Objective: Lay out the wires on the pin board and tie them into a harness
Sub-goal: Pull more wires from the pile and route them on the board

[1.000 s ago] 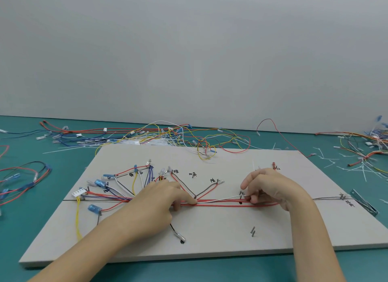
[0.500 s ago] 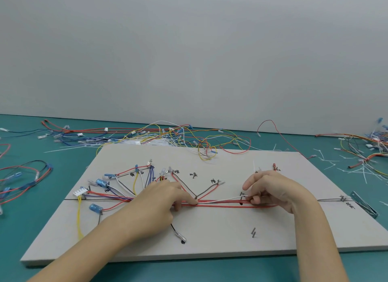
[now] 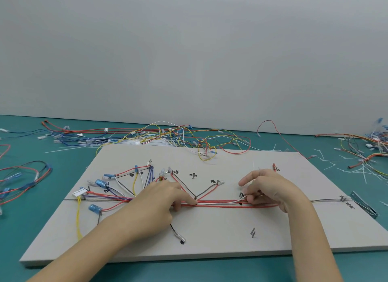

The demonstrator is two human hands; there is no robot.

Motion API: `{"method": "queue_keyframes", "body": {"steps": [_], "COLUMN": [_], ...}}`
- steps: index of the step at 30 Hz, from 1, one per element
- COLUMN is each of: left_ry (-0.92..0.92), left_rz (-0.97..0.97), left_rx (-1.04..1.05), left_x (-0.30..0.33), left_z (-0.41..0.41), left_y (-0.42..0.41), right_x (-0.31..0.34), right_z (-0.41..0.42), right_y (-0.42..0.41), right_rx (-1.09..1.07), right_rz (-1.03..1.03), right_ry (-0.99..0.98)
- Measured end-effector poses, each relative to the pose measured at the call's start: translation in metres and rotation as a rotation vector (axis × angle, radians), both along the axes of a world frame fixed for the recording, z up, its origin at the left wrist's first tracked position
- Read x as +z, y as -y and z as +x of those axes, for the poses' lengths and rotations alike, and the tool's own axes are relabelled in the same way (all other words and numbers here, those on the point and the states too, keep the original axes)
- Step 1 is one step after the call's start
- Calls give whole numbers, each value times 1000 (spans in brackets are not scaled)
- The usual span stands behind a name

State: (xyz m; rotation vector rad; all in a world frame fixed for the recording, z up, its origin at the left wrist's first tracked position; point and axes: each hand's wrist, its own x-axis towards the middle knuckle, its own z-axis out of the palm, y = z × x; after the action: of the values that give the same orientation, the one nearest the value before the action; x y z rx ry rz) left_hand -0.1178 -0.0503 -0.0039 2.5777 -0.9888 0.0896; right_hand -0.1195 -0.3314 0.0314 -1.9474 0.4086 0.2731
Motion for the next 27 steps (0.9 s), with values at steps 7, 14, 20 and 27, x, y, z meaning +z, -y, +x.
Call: {"method": "queue_keyframes", "body": {"steps": [7, 14, 20, 27], "left_ry": [4, 4, 5, 11], "left_rz": [10, 9, 14, 17], "left_rx": [-6, -3, 1, -4], "left_x": [0, 1, 0, 0], "left_z": [0, 0, 0, 1], "left_y": [0, 0, 0, 1], "right_x": [0, 2, 3, 2], "right_z": [-2, -5, -5, -4], "right_y": [-9, -11, -14, -16], "right_rx": [80, 134, 156, 201], "right_rz": [-68, -91, -104, -131], "right_ry": [46, 71, 82, 124]}}
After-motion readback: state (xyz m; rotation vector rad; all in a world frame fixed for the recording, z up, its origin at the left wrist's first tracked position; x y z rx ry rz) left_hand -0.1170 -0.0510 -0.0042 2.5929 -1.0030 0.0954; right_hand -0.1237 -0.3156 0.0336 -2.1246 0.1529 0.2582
